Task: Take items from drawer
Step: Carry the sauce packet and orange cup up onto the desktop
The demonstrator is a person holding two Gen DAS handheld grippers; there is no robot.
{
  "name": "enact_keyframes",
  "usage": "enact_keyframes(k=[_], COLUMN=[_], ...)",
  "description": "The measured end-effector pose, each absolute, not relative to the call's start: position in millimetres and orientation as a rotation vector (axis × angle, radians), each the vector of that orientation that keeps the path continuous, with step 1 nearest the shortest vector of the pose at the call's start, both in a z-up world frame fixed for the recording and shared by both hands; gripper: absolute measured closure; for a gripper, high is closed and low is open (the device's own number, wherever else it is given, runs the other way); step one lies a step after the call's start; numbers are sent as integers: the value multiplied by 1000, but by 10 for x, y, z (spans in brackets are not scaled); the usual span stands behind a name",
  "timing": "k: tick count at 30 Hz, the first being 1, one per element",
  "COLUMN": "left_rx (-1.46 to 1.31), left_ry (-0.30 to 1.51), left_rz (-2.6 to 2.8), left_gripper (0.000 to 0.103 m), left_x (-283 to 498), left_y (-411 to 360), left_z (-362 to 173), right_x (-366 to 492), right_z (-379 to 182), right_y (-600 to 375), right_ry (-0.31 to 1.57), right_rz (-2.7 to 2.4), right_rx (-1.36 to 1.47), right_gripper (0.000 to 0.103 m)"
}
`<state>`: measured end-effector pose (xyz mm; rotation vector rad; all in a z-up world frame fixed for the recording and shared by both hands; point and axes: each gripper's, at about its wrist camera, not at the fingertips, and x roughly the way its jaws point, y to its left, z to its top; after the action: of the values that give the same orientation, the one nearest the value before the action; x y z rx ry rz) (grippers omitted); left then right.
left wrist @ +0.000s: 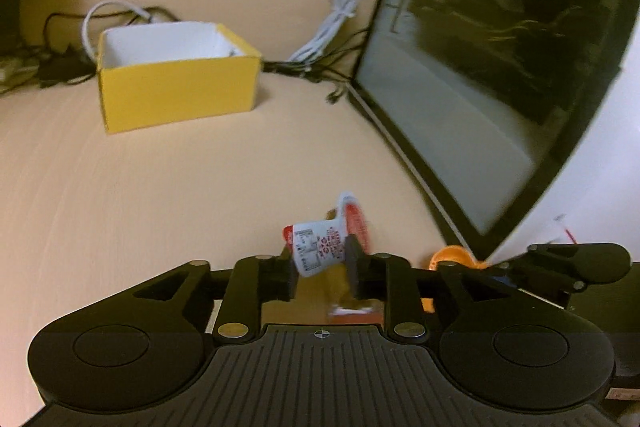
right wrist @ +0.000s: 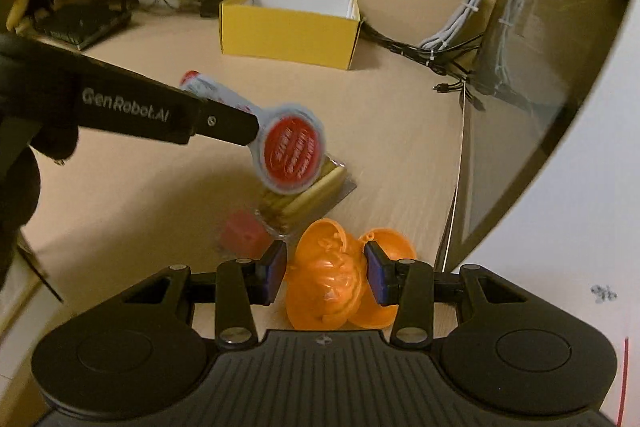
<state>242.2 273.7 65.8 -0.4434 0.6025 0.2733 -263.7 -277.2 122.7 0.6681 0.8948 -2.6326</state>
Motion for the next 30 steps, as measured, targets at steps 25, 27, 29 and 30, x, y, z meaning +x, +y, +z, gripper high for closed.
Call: enact_keyframes(k=[25, 27, 29, 30], left_rx=[-434, -379, -340, -329], left_ry=[524, 546, 561, 569], left_rz=[374, 361, 330, 308], left_gripper=[68, 68, 68, 68], left_x=[2092, 2024, 1946, 1912], left_y=[2850, 2696, 2539, 2468], left_z=[923, 969, 1020, 1040], right_x=[-1789, -1776, -1809, -1803], right_z=[1029, 998, 963, 951], right_y=[-1838, -1740, -1652, -1606], right_ry=[654, 619, 603, 591], right_rz=[-2859, -2858, -2852, -2856], right_rx=[602, 684, 785, 809], right_gripper=[16, 16, 16, 16])
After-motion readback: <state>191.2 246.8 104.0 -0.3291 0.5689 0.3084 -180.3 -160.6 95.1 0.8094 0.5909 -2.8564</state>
